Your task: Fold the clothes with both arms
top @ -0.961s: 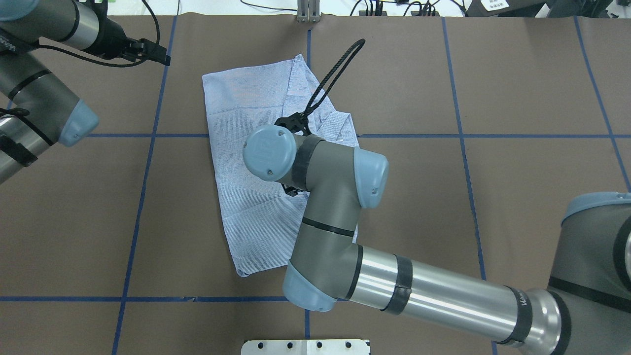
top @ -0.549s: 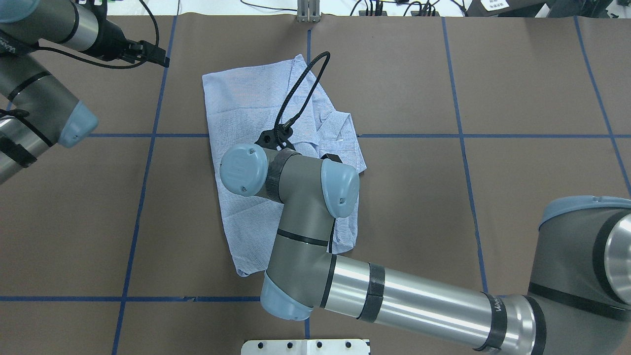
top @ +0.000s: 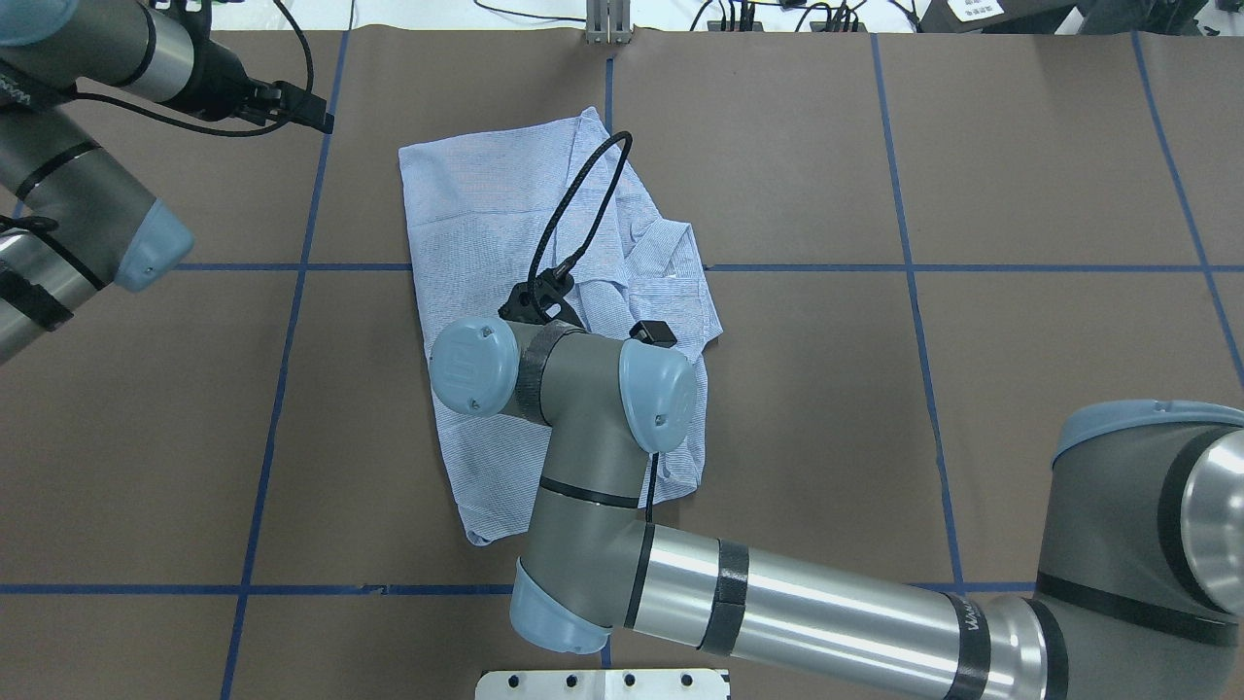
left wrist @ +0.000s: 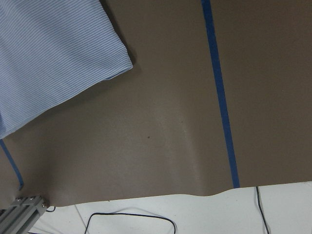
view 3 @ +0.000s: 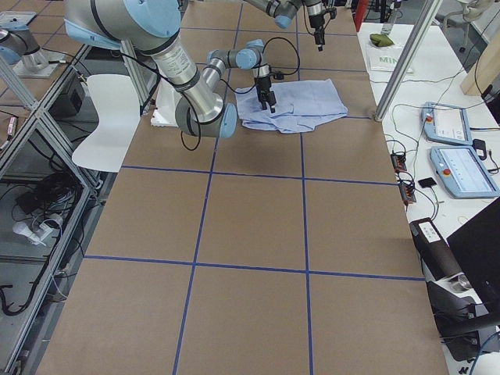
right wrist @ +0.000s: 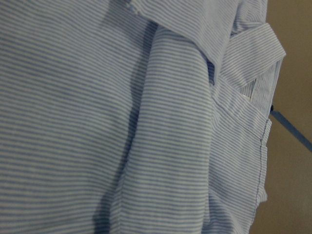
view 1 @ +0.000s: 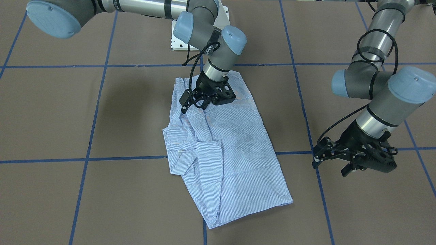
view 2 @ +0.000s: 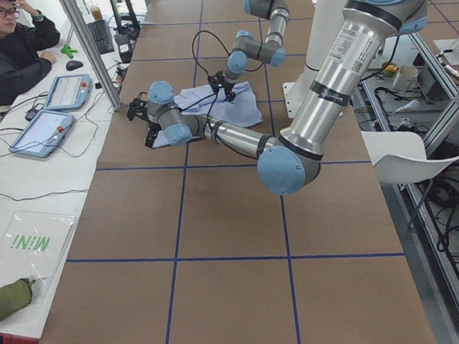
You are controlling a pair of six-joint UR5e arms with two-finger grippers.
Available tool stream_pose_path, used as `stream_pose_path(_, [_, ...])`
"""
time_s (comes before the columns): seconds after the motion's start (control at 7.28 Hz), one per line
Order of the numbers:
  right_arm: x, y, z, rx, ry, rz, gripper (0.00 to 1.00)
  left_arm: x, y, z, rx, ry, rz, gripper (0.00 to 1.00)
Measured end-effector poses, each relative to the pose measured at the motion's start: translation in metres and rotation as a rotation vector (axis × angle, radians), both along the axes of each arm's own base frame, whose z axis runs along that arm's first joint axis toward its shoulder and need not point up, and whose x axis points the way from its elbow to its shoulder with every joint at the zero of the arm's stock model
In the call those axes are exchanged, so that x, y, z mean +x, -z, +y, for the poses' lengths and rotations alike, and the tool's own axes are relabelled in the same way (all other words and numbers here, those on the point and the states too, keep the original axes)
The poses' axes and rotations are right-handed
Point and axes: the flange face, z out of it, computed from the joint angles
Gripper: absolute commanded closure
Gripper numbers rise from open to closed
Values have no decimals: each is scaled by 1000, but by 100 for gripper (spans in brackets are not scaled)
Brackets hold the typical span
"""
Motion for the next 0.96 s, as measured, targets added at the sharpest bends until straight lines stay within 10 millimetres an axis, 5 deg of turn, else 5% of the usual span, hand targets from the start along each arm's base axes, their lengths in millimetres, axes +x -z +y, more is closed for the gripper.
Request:
stream_pose_path(0.55, [7,-5,-7,28,21,68,0,2,1,0,1,-1,2,0])
stream_pose_path(0.96, [54,-30,-52,45,21,111,0,2,4,0,1,1,8,0])
